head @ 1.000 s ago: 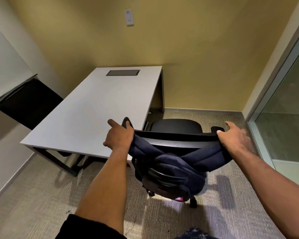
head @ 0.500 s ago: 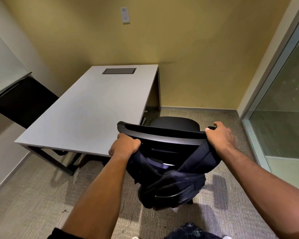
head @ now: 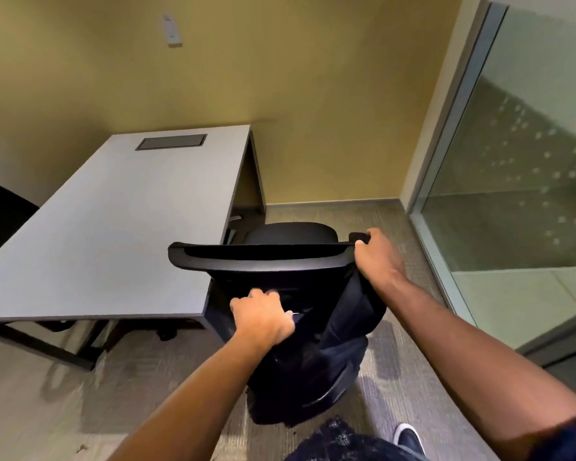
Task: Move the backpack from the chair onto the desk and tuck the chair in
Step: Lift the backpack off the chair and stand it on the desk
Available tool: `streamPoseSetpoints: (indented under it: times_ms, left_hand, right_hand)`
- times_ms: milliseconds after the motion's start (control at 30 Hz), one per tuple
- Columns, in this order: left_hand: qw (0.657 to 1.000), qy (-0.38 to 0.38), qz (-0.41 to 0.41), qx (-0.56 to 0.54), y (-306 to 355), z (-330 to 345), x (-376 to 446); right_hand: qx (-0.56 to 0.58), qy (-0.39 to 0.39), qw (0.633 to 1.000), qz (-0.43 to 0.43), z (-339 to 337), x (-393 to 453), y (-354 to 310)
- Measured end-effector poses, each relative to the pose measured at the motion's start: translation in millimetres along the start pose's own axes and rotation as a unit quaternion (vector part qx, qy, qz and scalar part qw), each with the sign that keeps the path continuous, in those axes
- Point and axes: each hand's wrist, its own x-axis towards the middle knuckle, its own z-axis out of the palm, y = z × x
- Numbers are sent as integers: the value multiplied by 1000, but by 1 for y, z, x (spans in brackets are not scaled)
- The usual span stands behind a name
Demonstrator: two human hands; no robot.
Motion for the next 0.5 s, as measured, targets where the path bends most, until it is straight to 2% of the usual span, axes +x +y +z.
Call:
streamPoseSetpoints:
  times_ms: [100,167,233,333,400,500]
  left_hand:
    - [999,24,41,11,21,17,-14]
    - [995,23,99,-20,37,29,-23]
    - [981,-21,164,-100,52,42,-26]
    - [943,-117,232,-206,66,51,-31]
    - [937,-116,256,-208,75,55,-35]
    - [947,-91,264,-162,90,62,-36]
  right_hand:
    - [10,11,1000,10,-9,-2,7]
    - [18,15,1000,13,-14,-3,12]
    - [24,15,999,15,-19,-6,15]
    - [35,14,999,21,-23,-9,23]
    - [47,16,998,34,-25,-10,28]
    - [47,28,997,58,-32,-10,35]
